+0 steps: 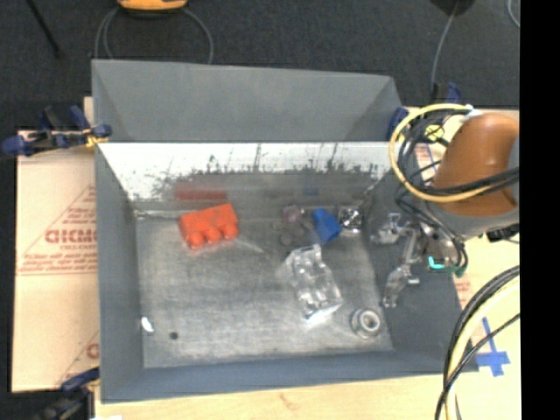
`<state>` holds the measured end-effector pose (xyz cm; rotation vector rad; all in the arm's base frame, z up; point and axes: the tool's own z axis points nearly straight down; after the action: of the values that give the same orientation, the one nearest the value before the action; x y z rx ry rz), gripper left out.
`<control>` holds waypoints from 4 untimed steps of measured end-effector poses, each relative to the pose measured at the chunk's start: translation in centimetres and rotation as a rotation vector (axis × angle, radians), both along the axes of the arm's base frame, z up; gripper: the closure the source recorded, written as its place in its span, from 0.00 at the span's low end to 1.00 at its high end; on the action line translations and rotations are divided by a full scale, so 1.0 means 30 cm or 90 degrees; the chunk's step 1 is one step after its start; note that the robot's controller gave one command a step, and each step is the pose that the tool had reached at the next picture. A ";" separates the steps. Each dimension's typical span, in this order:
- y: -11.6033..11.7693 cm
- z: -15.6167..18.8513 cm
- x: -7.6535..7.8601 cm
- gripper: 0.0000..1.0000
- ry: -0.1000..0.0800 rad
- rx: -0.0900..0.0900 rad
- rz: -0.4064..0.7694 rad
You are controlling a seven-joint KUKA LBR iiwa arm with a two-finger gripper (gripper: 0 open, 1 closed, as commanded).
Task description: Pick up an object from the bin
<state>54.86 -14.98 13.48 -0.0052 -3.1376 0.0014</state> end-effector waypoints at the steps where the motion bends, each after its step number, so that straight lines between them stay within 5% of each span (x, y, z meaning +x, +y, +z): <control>1: 0.054 0.449 0.110 0.00 -0.012 -0.002 0.031; 2: 0.276 -0.057 0.226 0.00 -0.003 0.000 0.052; 3: 0.234 -0.084 0.267 0.00 -0.013 -0.003 -0.013; 4: 0.242 -0.118 0.251 1.00 -0.005 -0.001 -0.012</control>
Offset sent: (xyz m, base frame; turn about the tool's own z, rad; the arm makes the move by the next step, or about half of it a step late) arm 0.0301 0.0181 0.1286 -0.0484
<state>62.40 -7.72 9.94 -0.0343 -3.1457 0.0032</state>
